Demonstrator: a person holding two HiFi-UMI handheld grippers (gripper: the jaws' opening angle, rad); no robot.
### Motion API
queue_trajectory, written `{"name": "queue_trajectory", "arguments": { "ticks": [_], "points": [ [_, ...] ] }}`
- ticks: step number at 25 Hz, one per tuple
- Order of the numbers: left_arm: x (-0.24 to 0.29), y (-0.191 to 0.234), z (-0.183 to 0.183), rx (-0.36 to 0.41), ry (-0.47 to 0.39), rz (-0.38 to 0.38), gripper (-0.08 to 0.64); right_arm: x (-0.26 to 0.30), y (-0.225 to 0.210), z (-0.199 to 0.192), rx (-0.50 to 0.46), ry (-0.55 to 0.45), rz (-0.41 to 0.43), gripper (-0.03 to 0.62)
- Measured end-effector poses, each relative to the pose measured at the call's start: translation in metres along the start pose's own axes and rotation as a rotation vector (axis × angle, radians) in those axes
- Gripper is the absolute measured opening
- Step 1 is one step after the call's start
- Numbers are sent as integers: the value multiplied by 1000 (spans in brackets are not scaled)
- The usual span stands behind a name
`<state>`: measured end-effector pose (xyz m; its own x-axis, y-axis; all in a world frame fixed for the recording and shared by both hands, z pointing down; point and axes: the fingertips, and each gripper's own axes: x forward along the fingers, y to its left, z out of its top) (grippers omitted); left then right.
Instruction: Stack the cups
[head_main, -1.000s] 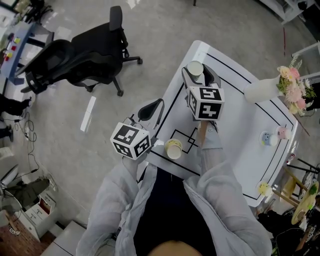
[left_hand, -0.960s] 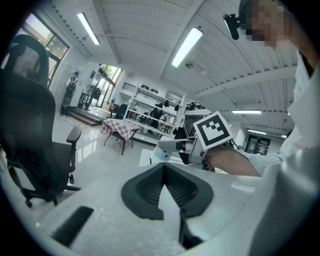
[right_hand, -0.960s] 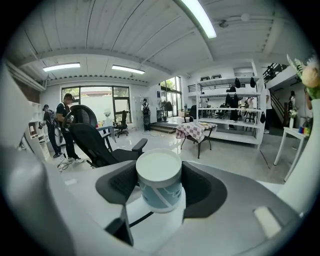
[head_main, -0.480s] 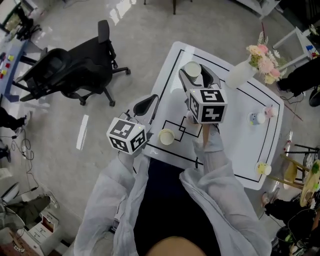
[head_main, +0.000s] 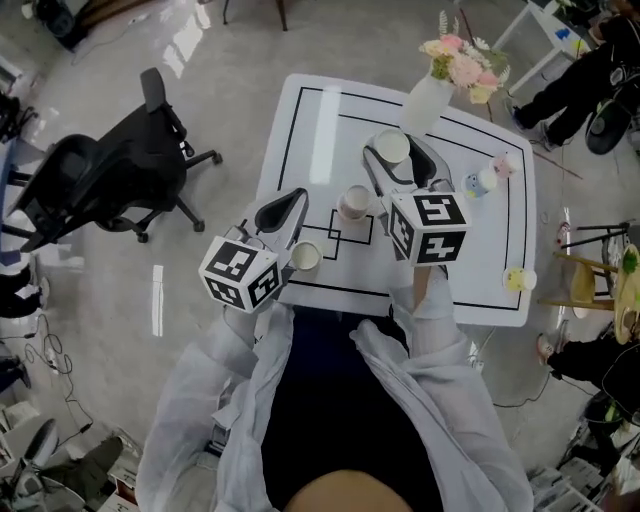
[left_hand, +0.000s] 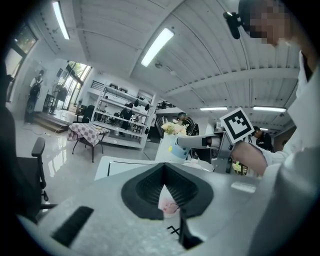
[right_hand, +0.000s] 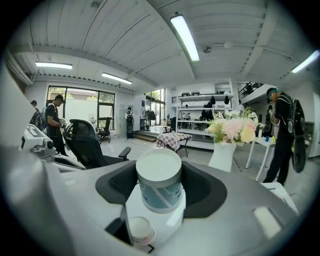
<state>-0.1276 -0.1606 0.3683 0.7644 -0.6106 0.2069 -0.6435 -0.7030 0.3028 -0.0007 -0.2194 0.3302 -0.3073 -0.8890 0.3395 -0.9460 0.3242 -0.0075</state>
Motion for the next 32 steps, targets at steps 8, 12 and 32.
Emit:
{"name": "queue_trajectory", "arguments": {
  "ticks": [8,12,32],
  "points": [
    [19,-52,-5,-5,8,-85,-3,-47,-32,-36,50,27,-14,279],
    [26,-68,-12,-38,10,-68,-3,-56,-40,-63,55,61,15,281],
    [42,-96,-85,-120,82,76,-3,-31,-26,-163,1,143,232,281]
  ]
}}
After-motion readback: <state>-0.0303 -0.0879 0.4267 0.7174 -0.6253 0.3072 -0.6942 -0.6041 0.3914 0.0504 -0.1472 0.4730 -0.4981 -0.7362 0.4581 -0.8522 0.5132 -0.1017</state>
